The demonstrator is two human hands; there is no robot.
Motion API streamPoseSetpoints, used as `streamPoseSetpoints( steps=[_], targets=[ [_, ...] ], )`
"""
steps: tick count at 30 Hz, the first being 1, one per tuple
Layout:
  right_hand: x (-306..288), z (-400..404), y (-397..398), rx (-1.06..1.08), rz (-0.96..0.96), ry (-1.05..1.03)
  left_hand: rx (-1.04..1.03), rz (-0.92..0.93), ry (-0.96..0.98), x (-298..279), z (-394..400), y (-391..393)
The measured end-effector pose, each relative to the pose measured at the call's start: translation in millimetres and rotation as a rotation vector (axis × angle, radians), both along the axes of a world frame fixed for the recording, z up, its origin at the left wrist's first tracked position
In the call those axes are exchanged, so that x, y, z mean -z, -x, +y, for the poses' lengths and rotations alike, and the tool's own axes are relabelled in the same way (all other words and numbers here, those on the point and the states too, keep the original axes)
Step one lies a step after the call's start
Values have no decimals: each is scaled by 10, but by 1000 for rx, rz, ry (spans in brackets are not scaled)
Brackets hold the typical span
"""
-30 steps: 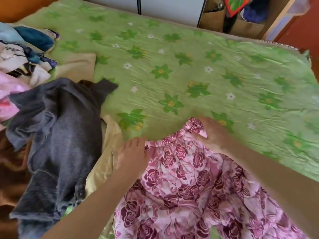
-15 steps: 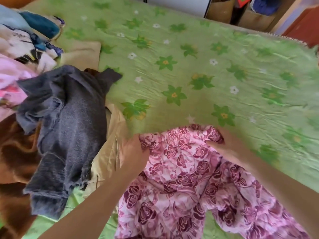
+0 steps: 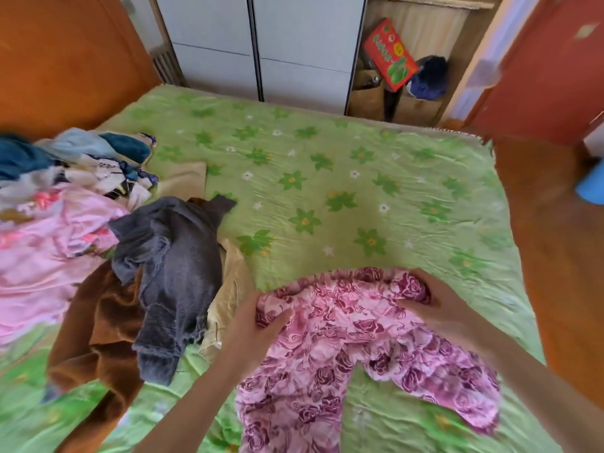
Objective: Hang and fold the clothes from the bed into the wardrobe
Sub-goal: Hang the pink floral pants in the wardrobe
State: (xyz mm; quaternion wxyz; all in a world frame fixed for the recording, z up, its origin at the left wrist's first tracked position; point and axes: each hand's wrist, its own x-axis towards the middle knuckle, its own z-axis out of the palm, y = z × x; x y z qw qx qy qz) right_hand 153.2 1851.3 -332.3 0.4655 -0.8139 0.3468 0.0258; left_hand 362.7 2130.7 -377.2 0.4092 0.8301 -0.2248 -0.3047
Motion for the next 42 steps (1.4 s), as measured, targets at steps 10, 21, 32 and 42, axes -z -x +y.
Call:
streamPoseSetpoints(
  steps=[10, 21, 32, 42],
  targets=[
    [-1551, 1208, 947, 129, -306, 0, 38, -99, 217, -1708, 901, 794],
    [-2346, 2441, 2113, 331, -621, 160, 180, -114, 401, -2445, 1548, 1429],
    [-2719, 3230, 3241, 624, -689, 402, 478, -107, 537, -2983, 1563, 2227],
    [-3180, 3591, 4366, 727, -712, 539, 645, -48, 611, -3252, 1293, 3253]
  ],
)
